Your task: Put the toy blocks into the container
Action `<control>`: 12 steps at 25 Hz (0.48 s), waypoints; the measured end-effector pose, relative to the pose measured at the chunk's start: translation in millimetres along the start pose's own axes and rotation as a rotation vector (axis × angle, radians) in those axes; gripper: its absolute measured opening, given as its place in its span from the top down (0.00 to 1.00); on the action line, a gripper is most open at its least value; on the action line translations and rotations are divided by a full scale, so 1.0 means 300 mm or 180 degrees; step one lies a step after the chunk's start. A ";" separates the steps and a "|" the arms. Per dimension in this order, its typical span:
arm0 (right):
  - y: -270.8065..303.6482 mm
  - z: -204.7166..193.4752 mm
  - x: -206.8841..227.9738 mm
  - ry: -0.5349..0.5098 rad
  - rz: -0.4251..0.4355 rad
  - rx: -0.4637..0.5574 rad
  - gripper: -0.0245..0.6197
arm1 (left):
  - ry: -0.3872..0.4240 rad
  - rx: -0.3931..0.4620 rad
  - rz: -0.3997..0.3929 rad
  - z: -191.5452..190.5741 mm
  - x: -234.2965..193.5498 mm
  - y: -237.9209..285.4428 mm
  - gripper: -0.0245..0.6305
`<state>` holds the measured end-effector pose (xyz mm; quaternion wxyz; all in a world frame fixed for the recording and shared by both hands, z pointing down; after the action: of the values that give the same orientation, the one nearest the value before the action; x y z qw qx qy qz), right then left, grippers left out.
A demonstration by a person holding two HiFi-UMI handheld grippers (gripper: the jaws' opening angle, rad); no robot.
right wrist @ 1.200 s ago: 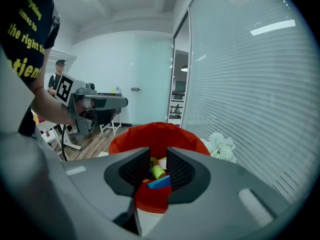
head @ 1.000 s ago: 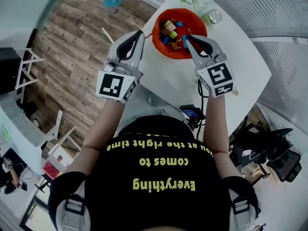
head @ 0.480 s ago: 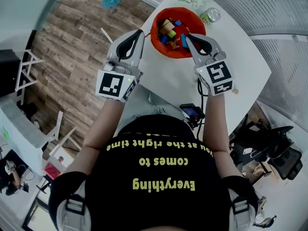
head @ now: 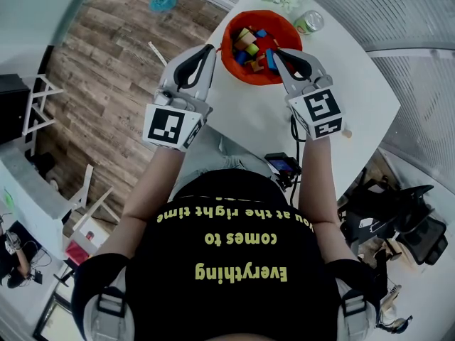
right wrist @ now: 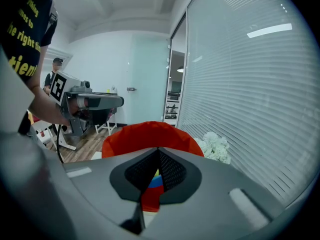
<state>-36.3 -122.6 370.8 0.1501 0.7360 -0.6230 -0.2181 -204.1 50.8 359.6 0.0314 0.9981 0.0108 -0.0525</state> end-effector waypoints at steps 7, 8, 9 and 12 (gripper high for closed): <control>-0.003 -0.007 0.000 0.0034 -0.0027 0.0031 0.95 | -0.0020 0.0008 0.0020 -0.001 0.002 0.000 0.97; -0.003 -0.008 -0.001 0.0030 -0.0046 0.0049 0.95 | -0.0020 0.0005 0.0022 -0.002 0.002 0.000 0.97; -0.004 -0.008 -0.004 0.0020 -0.0080 0.0083 0.95 | -0.0022 0.0005 0.0025 -0.002 0.001 0.000 0.97; -0.016 -0.019 -0.012 -0.0017 -0.0260 0.0197 0.95 | -0.0017 0.0019 0.0018 0.002 0.005 0.002 0.97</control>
<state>-29.9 -118.6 373.8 0.1165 0.7646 -0.5993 -0.2066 -202.6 50.1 359.0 0.0286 0.9980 0.0077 -0.0552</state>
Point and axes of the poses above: the fingertips, and each gripper's own axes: y forward along the fingers, x to its right, z out of its top, the point moved 10 cm from there along -y, backward along the fingers, and after that the axes turned 4 degrees about -z, right-handed, at the moved point
